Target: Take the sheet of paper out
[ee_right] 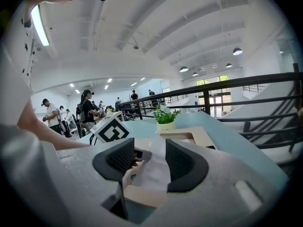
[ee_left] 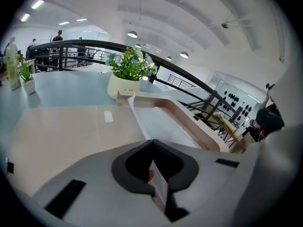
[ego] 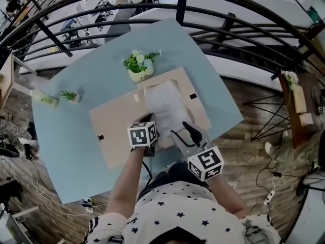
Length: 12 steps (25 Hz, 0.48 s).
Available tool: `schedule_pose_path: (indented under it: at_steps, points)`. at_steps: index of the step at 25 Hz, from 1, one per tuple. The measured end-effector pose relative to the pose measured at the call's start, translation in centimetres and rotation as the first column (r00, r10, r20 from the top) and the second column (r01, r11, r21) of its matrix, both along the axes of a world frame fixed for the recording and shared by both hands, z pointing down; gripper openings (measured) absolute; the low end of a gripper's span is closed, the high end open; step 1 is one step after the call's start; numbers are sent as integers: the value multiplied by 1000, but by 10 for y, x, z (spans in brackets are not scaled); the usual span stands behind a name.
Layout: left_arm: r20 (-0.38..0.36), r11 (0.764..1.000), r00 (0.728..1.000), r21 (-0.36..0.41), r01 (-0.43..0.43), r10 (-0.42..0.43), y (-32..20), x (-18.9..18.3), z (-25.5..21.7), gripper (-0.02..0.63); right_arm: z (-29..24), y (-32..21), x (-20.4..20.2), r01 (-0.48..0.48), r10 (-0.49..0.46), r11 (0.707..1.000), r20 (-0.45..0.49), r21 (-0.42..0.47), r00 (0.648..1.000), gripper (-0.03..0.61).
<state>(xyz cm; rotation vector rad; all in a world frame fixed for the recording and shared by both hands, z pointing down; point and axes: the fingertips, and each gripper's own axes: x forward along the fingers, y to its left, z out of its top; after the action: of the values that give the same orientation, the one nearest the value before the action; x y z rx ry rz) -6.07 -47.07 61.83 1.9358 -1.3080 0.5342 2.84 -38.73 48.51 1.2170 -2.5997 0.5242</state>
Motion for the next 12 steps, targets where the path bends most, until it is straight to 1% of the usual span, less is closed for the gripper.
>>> schedule_pose_path:
  at_steps: [12]
  points:
    - [-38,994,998,89,61,-58,37,-28,-35,3,-9,52,-19,3,-4,999,6,37,1000,201]
